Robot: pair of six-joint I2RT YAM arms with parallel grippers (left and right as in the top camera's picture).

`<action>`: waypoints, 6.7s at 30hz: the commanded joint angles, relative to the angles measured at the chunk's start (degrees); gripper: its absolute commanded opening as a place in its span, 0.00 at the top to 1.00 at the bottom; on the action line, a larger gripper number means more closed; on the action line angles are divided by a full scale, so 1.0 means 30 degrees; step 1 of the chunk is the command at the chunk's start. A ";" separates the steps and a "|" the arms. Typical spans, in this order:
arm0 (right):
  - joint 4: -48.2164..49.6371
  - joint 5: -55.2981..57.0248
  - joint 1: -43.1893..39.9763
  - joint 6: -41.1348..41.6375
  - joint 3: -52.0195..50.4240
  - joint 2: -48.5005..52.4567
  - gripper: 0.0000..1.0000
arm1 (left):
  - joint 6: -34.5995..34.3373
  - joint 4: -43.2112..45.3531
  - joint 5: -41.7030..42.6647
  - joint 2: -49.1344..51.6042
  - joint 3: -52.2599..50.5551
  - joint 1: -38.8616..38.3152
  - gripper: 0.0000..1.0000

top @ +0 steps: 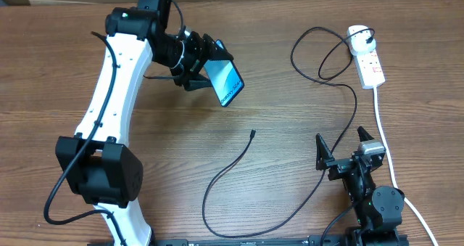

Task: Plug charger to phone and switch on socket

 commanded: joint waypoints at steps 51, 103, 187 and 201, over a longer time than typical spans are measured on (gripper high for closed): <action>1.1132 -1.2123 0.0066 1.3741 0.3483 0.0452 0.00 | 0.0481 -0.1967 0.8014 -0.0576 0.0430 0.4699 0.33; -0.3126 -0.3002 0.7941 1.5999 1.6422 2.1755 0.10 | -0.7512 0.0109 -0.5421 -0.0576 0.0430 -0.3665 0.32; -0.2076 -0.4189 0.7949 1.7019 1.6422 2.2651 0.92 | -0.9151 0.0262 -0.6426 -0.0576 0.0430 -0.4233 0.28; -0.2113 -0.4167 0.7941 1.7012 1.6422 2.2651 0.96 | -0.8874 0.0211 -0.6506 -0.0576 0.0430 -0.4197 0.00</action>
